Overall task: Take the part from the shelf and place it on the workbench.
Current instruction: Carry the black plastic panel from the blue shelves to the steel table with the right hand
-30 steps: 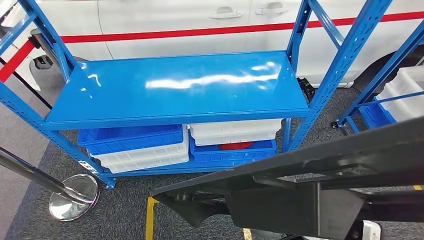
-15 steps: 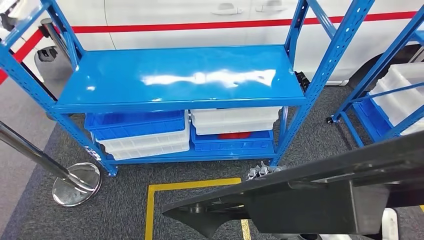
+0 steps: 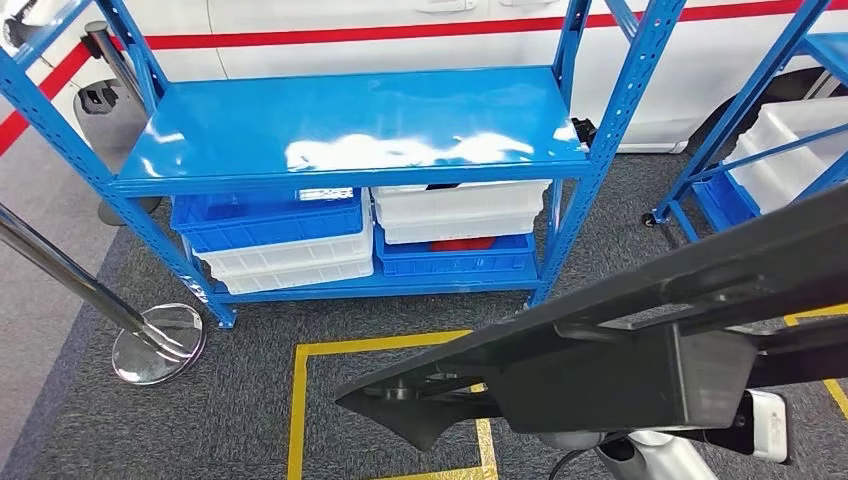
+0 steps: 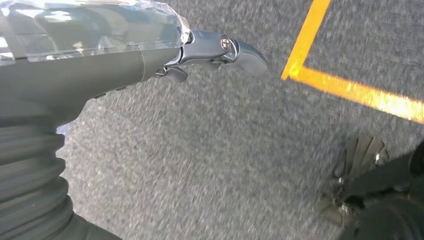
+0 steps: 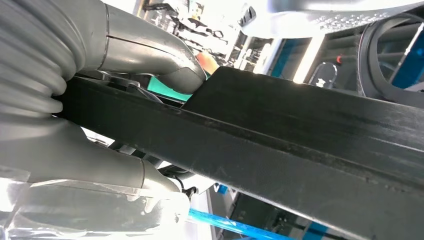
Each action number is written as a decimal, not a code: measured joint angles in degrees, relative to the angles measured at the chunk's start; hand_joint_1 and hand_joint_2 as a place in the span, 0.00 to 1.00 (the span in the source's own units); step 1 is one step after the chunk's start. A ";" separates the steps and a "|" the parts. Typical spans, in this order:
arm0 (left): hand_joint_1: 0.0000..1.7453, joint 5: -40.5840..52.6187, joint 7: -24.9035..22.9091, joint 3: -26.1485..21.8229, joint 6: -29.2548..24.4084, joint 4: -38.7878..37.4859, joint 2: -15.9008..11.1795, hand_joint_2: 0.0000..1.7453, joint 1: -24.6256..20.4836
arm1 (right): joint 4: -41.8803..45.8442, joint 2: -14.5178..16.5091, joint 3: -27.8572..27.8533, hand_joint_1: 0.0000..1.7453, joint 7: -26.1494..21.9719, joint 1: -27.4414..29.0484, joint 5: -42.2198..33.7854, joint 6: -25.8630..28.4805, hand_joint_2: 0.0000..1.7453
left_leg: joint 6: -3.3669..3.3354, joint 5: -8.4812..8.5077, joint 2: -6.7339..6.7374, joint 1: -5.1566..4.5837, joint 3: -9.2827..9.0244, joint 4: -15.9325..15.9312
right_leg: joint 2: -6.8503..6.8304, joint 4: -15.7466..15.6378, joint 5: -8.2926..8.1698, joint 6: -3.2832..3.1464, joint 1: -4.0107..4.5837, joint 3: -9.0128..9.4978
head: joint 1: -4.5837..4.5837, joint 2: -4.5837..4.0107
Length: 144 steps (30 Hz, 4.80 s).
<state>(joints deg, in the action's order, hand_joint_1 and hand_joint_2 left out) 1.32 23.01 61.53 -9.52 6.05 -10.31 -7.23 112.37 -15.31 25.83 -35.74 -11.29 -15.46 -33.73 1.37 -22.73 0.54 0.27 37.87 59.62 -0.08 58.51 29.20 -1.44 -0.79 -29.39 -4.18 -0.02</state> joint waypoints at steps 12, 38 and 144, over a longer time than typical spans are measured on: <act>0.00 -0.01 0.57 0.10 -0.54 0.00 -0.40 1.00 -0.52 | -0.22 0.07 1.01 1.00 0.00 -0.61 0.22 1.61 1.00 | -0.95 -6.87 -0.34 -0.51 -11.40 -3.05 | -0.23 0.23 -6.67 0.65 0.29 -6.95 | 0.00 0.00; 0.00 -0.08 -1.53 -0.40 -2.44 -0.02 -0.95 1.00 0.53 | 2.94 6.67 -2.34 1.00 0.00 2.25 3.16 -4.22 1.00 | 1.47 -5.22 -0.13 0.76 -0.38 9.08 | -0.43 -0.76 -1.17 -0.43 -0.03 -0.72 | 0.01 0.00; 0.00 -0.07 -5.42 -2.98 -7.95 -0.33 -1.42 1.00 1.52 | 4.65 5.15 -1.84 1.00 -0.01 5.54 7.87 9.12 1.00 | -1.88 -4.00 1.77 0.36 -8.04 -3.97 | 0.29 16.66 3.11 2.23 -0.06 -13.40 | 0.01 0.00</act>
<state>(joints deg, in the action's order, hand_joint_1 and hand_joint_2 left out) 1.25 17.59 58.56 -17.47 5.73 -11.73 -5.70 117.02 -10.16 23.99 -35.74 -5.75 -7.59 -24.60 -0.50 -26.72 2.31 0.63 29.84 55.65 0.21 75.16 32.31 0.80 -0.85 -42.79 -4.17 -0.02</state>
